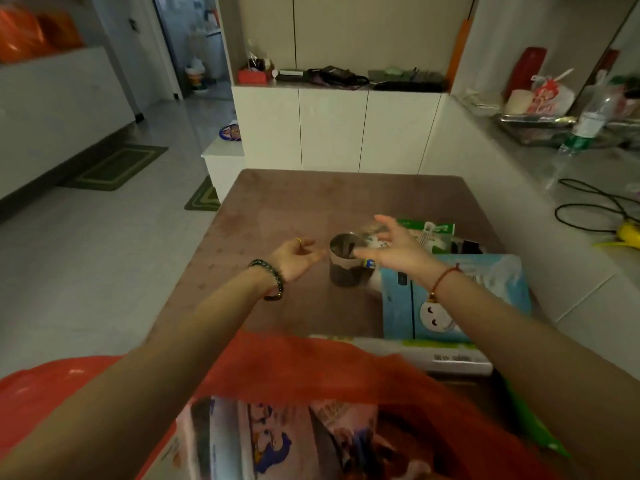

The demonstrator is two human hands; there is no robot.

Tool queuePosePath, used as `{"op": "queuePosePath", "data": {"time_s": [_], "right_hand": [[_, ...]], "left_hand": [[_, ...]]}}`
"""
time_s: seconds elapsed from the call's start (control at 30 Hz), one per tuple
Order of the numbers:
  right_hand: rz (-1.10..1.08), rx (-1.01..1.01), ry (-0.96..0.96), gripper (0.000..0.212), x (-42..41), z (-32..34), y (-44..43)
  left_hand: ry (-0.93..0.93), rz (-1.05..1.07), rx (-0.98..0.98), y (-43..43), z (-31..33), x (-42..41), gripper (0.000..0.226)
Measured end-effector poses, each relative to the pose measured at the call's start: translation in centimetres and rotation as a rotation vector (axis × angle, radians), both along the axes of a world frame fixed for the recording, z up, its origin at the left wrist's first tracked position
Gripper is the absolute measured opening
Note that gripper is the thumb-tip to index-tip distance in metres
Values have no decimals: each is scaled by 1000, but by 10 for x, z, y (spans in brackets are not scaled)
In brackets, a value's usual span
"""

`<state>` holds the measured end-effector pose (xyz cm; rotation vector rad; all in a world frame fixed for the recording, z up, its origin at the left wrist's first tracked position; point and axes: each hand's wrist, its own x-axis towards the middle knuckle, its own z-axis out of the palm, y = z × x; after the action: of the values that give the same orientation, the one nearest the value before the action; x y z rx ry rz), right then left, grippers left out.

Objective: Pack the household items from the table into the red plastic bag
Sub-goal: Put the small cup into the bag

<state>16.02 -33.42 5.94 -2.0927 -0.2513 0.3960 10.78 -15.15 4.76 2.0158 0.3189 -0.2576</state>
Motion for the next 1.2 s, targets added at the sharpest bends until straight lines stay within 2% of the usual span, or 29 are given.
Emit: {"op": "queuePosePath", "data": {"time_s": [0.07,0.17,0.33,0.47,0.6,0.67,0.77,0.9,1.0,1.07,1.13,1.17,1.2], "right_hand": [[36,-188,-39,98,28,-30,16],[75,-334,-117,108,59,-65,35],[89,-479,-150,91,84,-99,59],[71,-449,-208,82,74,-94,59],[42,-140,-284,78,42,-49,44],[65,3,-319,76,13,-17,35],[81,78,-442,76,-39,31,19],[48,288,-474,71,-114,75,-18],[50,482,-400,74,-167,76,-48],[107,508,-339,76,-196,62,-62],[155,467,-265,75,-220,40,-68],[180,440,-234,75,-231,29,-68],[207,423,-203,76,-242,17,-67]], "left_hand": [[51,30,-11,-7,-14,23,62],[131,58,-98,-10,-42,53,73],[247,0,-174,-13,-72,74,83],[266,-79,-172,-10,-75,72,85],[19,-206,-225,2,-45,52,98],[-161,-274,-134,0,-21,30,102],[-422,-268,112,-12,18,-10,98],[-629,-297,145,-24,62,-91,104],[-674,-169,290,-18,62,-173,96],[-683,-160,378,-18,47,-229,68],[-619,-300,556,-25,31,-271,37],[-541,-390,656,-30,19,-288,34],[-485,-481,766,-34,1,-302,40]]}}
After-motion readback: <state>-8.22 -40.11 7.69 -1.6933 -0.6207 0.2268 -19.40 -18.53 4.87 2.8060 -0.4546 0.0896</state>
